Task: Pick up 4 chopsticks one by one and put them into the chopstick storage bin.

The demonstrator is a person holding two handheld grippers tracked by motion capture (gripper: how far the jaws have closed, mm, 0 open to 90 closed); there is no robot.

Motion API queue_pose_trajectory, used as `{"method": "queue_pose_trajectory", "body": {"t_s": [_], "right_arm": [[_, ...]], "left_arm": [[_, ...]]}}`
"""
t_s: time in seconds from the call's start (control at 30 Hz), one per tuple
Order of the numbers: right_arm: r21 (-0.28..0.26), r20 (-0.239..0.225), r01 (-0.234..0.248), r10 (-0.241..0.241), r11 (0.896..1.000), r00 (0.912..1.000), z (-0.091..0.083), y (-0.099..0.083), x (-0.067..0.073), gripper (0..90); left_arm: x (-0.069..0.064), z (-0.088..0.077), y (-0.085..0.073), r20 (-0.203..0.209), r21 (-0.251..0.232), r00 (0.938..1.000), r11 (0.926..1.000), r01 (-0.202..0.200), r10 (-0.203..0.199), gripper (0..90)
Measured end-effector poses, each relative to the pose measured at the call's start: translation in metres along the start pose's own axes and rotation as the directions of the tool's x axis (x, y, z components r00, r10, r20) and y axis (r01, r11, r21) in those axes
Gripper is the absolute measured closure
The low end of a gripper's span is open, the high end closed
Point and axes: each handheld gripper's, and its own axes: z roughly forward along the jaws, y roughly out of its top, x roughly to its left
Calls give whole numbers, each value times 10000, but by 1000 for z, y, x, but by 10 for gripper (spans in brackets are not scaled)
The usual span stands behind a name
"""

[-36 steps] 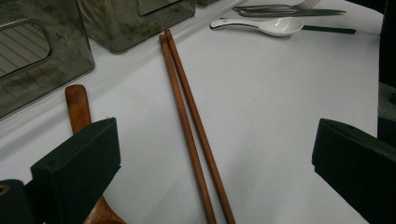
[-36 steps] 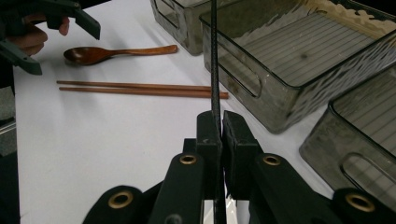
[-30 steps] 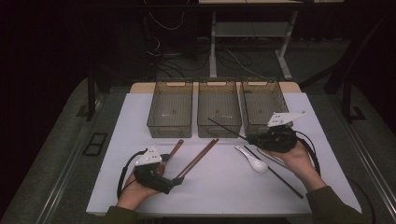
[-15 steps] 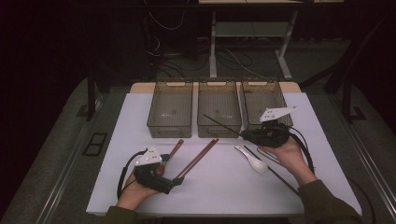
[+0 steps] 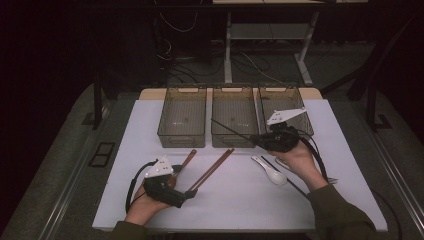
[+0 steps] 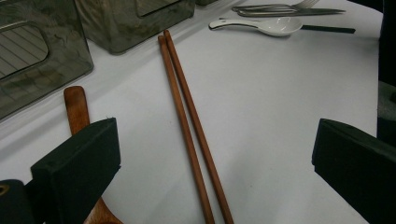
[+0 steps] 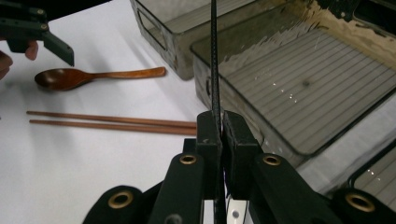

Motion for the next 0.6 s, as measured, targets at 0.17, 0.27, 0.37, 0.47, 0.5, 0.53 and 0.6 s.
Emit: {"method": "queue_pose_trajectory", "body": {"t_s": [0.17, 0.27, 0.37, 0.47, 0.5, 0.53, 0.6], "right_arm": [[-47, 45, -52, 52, 10000, 10000, 5, 11, -2, 856], [-32, 53, -85, 85, 10000, 9999, 8, 16, -2, 856], [-14, 95, -108, 108, 9999, 9999, 13, 22, -2, 856], [31, 139, -106, 105, 9999, 9998, 18, 28, -2, 856], [25, 154, -97, 96, 10000, 9998, 20, 30, -3, 856], [36, 180, -138, 137, 9999, 9997, 21, 32, -3, 856], [24, 202, -277, 276, 9996, 9994, 25, 36, -4, 856]], "left_arm": [[0, 0, 0, 18, 38, 10000, 10000, -16, 16, 3], [0, 0, 0, 16, 21, 10000, 10000, -19, 19, 3], [0, 0, 0, 18, 21, 10000, 10000, -21, 21, 3], [0, 0, 0, 29, 18, 10000, 10000, -17, 17, 3], [0, 0, 0, 35, 14, 10000, 10000, -19, 19, 3], [0, 0, 0, 38, 15, 10000, 10000, -25, 25, 3], [0, 0, 0, 56, 4, 10000, 10000, -25, 25, 3]]}}
